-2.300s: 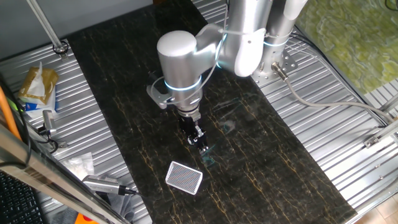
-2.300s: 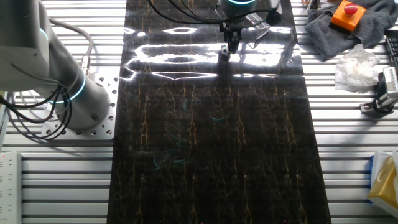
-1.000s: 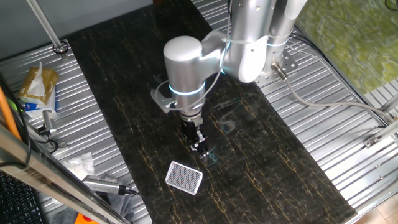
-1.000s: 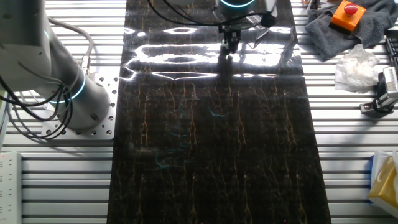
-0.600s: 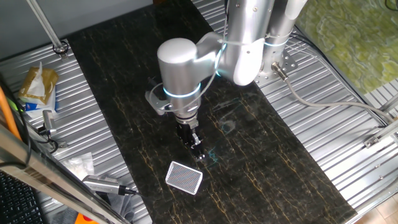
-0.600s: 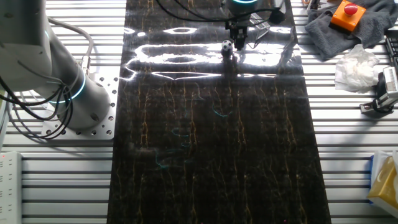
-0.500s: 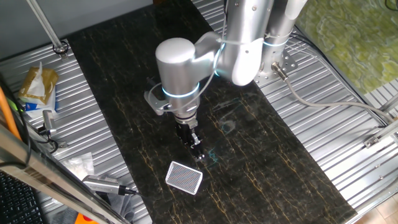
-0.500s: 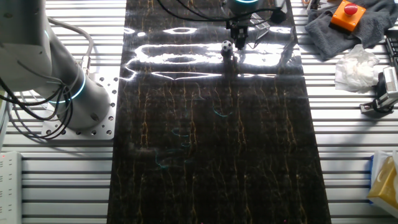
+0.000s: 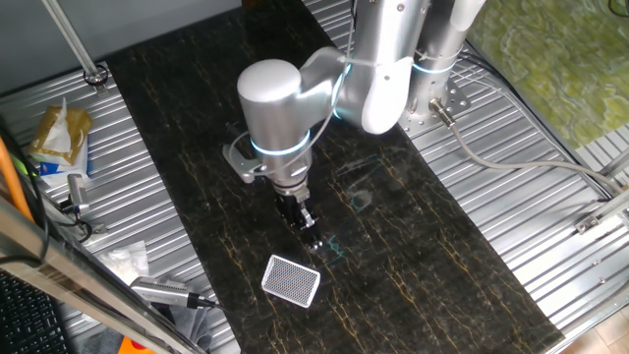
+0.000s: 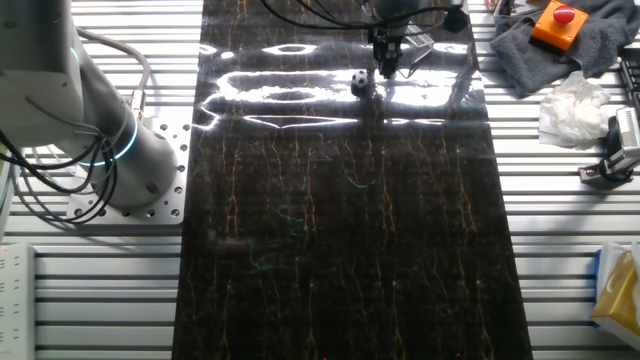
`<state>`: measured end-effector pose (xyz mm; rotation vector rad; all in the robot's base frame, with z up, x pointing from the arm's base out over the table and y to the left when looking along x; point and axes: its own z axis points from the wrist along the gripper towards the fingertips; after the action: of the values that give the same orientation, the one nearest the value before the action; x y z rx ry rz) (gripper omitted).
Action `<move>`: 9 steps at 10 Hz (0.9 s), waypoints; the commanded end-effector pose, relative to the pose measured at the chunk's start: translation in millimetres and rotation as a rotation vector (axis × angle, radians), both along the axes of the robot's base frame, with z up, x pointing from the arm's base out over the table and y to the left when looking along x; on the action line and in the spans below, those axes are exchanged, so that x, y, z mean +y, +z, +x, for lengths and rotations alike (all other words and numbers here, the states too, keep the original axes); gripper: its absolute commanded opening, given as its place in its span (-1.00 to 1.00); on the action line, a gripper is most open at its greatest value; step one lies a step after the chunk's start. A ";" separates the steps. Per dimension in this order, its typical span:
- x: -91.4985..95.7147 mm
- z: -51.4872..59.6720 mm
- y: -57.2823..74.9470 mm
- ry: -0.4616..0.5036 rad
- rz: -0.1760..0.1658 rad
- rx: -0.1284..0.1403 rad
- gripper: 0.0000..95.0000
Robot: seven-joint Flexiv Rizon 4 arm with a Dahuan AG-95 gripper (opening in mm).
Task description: Push the soccer ball into the goal
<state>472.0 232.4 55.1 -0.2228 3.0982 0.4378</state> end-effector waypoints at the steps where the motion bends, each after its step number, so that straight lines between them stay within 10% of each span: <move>1: -8.0 -10.2 7.5 -0.004 0.002 0.011 0.60; 9: -19.3 -20.4 6.9 0.006 -0.010 -0.015 0.60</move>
<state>449.3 212.1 64.1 -0.2406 3.0764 0.4254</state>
